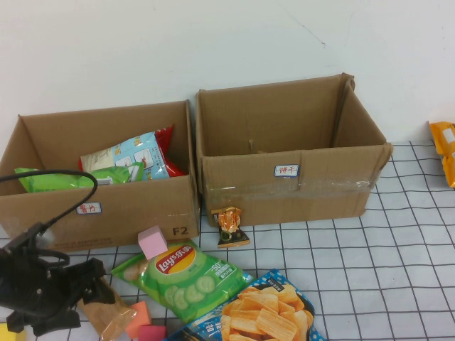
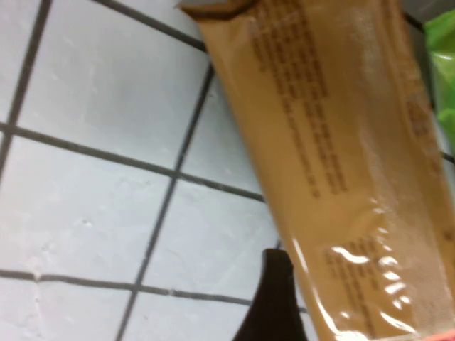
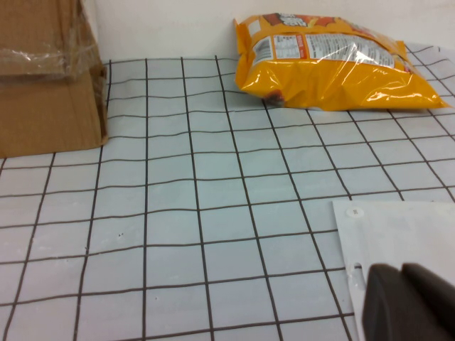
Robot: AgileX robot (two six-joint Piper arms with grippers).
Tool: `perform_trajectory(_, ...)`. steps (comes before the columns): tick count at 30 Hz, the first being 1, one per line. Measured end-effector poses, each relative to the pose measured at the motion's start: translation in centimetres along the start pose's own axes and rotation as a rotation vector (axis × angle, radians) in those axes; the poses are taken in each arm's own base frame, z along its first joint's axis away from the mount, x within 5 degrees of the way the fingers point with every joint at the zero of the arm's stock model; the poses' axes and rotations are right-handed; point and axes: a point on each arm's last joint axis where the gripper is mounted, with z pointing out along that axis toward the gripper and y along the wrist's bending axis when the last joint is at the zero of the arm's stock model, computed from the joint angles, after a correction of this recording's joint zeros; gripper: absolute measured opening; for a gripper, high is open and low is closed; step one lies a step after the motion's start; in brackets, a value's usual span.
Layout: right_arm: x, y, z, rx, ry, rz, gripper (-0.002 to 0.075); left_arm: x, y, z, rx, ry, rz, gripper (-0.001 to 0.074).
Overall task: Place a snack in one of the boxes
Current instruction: Pick up the biscuit
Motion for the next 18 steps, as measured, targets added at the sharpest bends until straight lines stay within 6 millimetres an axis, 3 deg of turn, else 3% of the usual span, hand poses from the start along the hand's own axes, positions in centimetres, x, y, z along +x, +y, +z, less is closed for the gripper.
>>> perform_trajectory(18,0.0,0.0,0.0,0.0,0.0,0.0,-0.0001,-0.99,0.08,0.7,0.025,-0.093,-0.012,0.0514)
